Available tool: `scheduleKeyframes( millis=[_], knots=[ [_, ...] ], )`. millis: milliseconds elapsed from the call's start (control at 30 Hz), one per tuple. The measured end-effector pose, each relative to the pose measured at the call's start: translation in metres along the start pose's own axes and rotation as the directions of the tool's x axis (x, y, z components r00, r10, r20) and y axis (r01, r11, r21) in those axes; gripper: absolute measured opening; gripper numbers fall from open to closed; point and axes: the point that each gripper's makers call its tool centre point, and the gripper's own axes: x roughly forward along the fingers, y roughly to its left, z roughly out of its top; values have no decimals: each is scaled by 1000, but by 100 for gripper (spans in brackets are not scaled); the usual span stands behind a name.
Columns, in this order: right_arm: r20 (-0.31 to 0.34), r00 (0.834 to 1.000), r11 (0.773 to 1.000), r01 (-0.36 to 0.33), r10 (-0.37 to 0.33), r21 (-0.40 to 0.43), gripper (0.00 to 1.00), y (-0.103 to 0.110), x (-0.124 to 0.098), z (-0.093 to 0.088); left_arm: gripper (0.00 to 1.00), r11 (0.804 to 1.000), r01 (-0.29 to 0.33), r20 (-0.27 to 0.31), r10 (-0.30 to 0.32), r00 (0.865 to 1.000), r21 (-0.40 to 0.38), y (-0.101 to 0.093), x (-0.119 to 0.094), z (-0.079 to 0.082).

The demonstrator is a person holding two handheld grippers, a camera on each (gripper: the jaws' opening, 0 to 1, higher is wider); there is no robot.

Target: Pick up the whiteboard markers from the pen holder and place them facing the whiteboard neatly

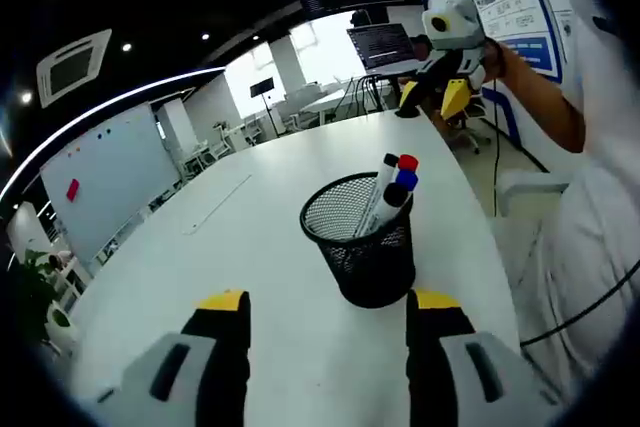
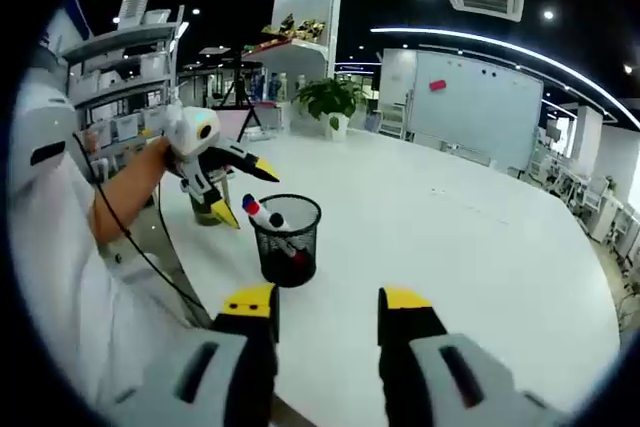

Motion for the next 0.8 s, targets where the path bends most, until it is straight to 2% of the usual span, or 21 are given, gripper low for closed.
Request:
scheduleKeyframes(
  millis=[133,233,467,567,800],
  knots=[
    [4,1000,1000,-5,5,-4,39,2,1,-2,64,1000,-4,1,4,1000,0,0,0,0],
    [-19,1000,1000,-1,0,-31,39,3,1,-6,64,1000,-18,7,18,1000,0,1,0,1],
    [-18,1000,1000,0,-1,-26,39,3,-1,-8,63,1000,-23,5,23,1000,-1,0,-1,2],
    [-14,1000,1000,-19,19,2,39,4,-1,-10,64,1000,-29,4,29,1000,-4,1,-1,2],
    [-3,1000,1000,-3,3,20,39,1,-2,-12,65,999,-31,6,31,999,-12,0,-2,3]
  ],
)
